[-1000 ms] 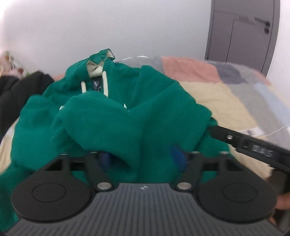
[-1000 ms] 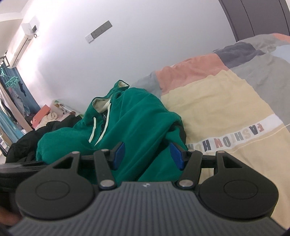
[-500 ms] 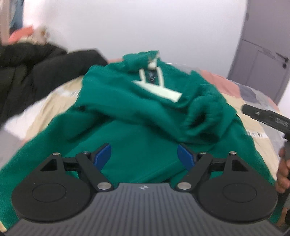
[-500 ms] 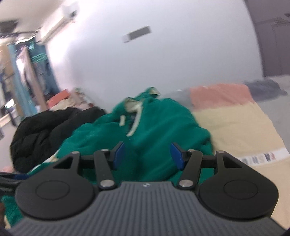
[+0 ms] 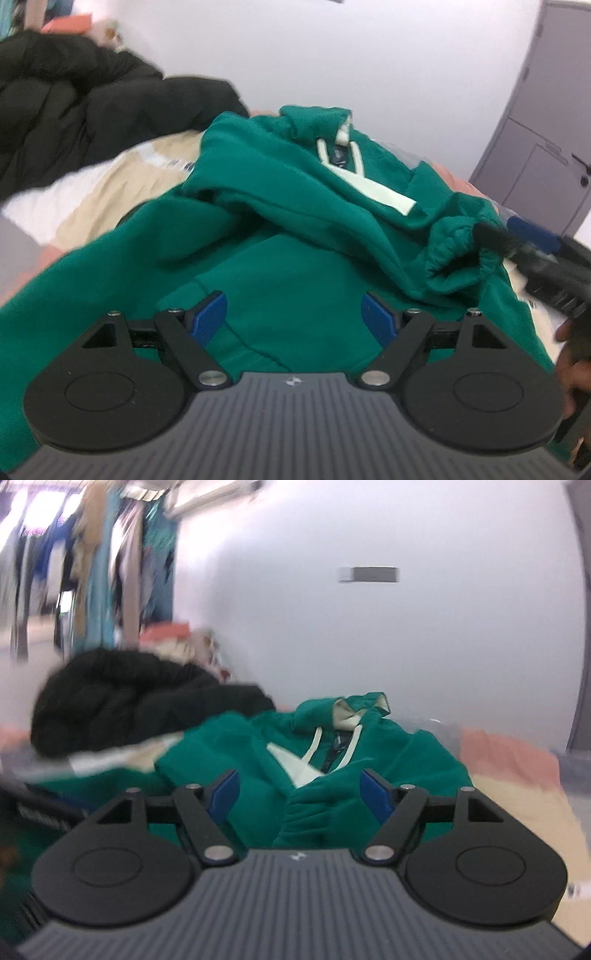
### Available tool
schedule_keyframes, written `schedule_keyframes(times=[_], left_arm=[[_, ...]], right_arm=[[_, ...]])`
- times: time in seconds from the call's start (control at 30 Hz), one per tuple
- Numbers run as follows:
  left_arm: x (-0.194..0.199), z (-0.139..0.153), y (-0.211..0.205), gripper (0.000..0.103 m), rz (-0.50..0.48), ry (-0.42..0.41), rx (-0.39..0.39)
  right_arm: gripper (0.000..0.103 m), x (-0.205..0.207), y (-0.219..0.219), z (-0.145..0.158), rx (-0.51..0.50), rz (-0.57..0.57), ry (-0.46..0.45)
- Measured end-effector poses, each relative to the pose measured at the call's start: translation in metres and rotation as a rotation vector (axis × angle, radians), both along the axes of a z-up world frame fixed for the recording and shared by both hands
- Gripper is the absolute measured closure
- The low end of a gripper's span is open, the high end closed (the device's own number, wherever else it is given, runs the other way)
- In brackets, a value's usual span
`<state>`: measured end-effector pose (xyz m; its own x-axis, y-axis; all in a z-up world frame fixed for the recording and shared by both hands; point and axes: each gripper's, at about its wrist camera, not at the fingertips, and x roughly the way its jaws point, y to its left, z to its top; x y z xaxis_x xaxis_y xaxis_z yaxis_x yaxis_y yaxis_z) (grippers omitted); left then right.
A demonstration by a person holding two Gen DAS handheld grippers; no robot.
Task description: Fold large clothes
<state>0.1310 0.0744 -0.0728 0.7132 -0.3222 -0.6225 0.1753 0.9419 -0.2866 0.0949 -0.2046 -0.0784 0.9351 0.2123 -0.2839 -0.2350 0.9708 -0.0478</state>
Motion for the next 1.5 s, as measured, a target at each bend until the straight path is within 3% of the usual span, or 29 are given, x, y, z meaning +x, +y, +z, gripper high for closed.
schedule_keyframes(times=[0.17, 0.2, 0.23, 0.4, 0.63, 0.73, 0.9, 1.0, 1.03, 1.27, 1.4, 1.5], left_arm=[[0.009, -0.012, 0.009, 0.019, 0.020, 0.038, -0.041], [0.010, -0.013, 0.010, 0.020, 0.024, 0.037, -0.043], [0.011, -0.013, 0.011, 0.020, 0.030, 0.037, -0.046], [0.013, -0.013, 0.015, 0.020, 0.056, 0.038, -0.064], [0.009, -0.010, 0.016, 0.020, 0.089, 0.036, -0.046], [0.008, -0.009, 0.016, 0.020, 0.100, 0.030, -0.025], [0.003, -0.006, 0.016, 0.020, 0.119, 0.021, 0.014], [0.001, -0.004, 0.017, 0.020, 0.126, 0.014, 0.018], [0.000, -0.003, 0.017, 0.020, 0.127, 0.011, 0.021], [-0.002, -0.004, 0.016, 0.020, 0.124, 0.010, 0.030], [-0.002, -0.005, 0.017, 0.020, 0.120, 0.012, 0.027], [-0.002, -0.005, 0.018, 0.020, 0.121, 0.007, 0.023]], right_arm=[[0.031, 0.025, 0.019, -0.024, -0.212, -0.074, 0.038], [0.035, 0.032, 0.016, -0.026, -0.232, -0.106, 0.048], [0.045, 0.037, 0.010, -0.027, -0.232, -0.137, 0.054], [0.056, 0.048, -0.036, -0.018, -0.110, -0.268, 0.073], [0.057, 0.056, -0.096, -0.034, 0.094, -0.460, 0.173], [0.057, 0.054, -0.119, -0.043, 0.219, -0.458, 0.235], [0.055, 0.037, -0.122, -0.031, 0.269, -0.455, 0.217], [0.035, 0.026, -0.117, -0.020, 0.291, -0.404, 0.180], [0.033, 0.024, -0.115, -0.018, 0.292, -0.378, 0.172], [0.035, 0.038, -0.092, -0.026, 0.159, -0.313, 0.202], [0.047, 0.051, -0.088, -0.042, 0.088, -0.323, 0.245], [0.056, 0.052, -0.093, -0.041, 0.099, -0.347, 0.232]])
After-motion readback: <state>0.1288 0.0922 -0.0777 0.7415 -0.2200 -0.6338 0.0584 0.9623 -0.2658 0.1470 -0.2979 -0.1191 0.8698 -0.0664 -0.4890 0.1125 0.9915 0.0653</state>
